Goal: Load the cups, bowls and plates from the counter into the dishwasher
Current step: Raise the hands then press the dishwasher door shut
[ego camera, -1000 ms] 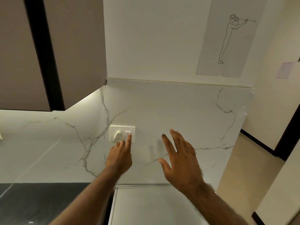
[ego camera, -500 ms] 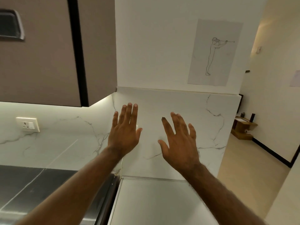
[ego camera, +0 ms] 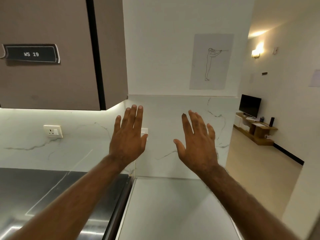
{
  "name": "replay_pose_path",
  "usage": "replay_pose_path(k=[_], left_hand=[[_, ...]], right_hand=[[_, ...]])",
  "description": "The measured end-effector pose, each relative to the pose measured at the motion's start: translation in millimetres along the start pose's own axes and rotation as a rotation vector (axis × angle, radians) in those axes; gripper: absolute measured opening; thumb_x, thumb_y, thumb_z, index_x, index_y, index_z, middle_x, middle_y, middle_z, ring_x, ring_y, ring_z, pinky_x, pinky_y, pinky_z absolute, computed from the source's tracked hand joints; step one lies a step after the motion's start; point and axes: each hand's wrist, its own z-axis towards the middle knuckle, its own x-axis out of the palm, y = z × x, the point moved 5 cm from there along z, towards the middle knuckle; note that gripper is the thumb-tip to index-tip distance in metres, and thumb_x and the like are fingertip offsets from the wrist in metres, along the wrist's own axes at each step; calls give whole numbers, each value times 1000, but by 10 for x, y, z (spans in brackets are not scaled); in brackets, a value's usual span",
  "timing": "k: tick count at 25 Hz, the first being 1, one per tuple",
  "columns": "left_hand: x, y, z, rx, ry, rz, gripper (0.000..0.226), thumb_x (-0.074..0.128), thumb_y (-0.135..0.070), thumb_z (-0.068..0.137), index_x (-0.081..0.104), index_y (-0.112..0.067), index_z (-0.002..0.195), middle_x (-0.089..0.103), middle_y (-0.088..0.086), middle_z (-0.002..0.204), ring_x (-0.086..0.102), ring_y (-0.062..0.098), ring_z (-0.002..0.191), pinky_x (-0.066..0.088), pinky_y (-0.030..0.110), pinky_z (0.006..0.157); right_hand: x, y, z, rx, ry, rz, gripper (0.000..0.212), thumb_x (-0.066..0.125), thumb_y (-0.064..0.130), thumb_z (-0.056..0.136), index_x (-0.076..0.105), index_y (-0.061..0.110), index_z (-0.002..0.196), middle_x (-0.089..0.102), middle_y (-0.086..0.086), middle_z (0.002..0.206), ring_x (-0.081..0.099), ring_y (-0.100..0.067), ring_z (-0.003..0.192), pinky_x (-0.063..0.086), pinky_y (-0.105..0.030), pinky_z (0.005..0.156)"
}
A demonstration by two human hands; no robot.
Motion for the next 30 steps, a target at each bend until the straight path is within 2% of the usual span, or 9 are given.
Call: replay_pose_path(k=[7, 12, 19, 23, 28, 30], left_hand=[[-735, -103, -718, 14, 9, -107, 93, 61, -46, 96, 6, -15, 164, 9, 12, 171, 11, 33, 158, 14, 54, 125], [-875, -144, -1687, 31, 160, -138, 100, 62, -44, 95, -6, -16, 164, -3, 9, 172, 1, 30, 159, 10, 53, 127], [-624, -382, -2852, 5, 343, -189, 100, 57, -43, 98, -18, -23, 161, -9, 5, 172, -7, 24, 158, 6, 52, 128], [-344, -581, -3481, -36, 419, -199, 101, 54, -44, 97, -24, -25, 159, -15, 2, 171, -13, 22, 157, 1, 50, 128], [75, -713, -4435, -79, 515, -232, 102, 54, -42, 97, -25, -27, 159, -21, -1, 170, -20, 19, 156, -3, 47, 127], [306, -743, -4742, -81, 536, -215, 101, 50, -44, 99, -33, -28, 155, -30, -3, 166, -27, 17, 153, -12, 44, 125]], right_hand=[[-700, 333, -858, 38, 21, -37, 87, 58, 52, 94, 13, 16, 160, 12, -9, 168, 14, -28, 154, 16, -57, 120], [-641, 662, -1939, 48, 184, -57, 88, 60, 53, 92, 16, 16, 159, 15, -10, 167, 18, -30, 153, 20, -58, 118], [-470, 421, -3055, 105, 321, -43, 89, 64, 54, 89, 21, 18, 158, 18, -8, 167, 19, -29, 153, 22, -57, 118], [-122, 239, -3634, 98, 412, 7, 93, 63, 55, 88, 10, 22, 158, 17, -7, 167, 18, -28, 153, 25, -58, 117], [320, 121, -4442, 123, 468, 87, 87, 60, 54, 86, 19, 22, 157, 25, -8, 165, 26, -29, 151, 31, -58, 114], [554, 112, -4673, 107, 505, 86, 90, 63, 56, 84, 22, 22, 157, 26, -8, 164, 28, -30, 149, 31, -57, 113]])
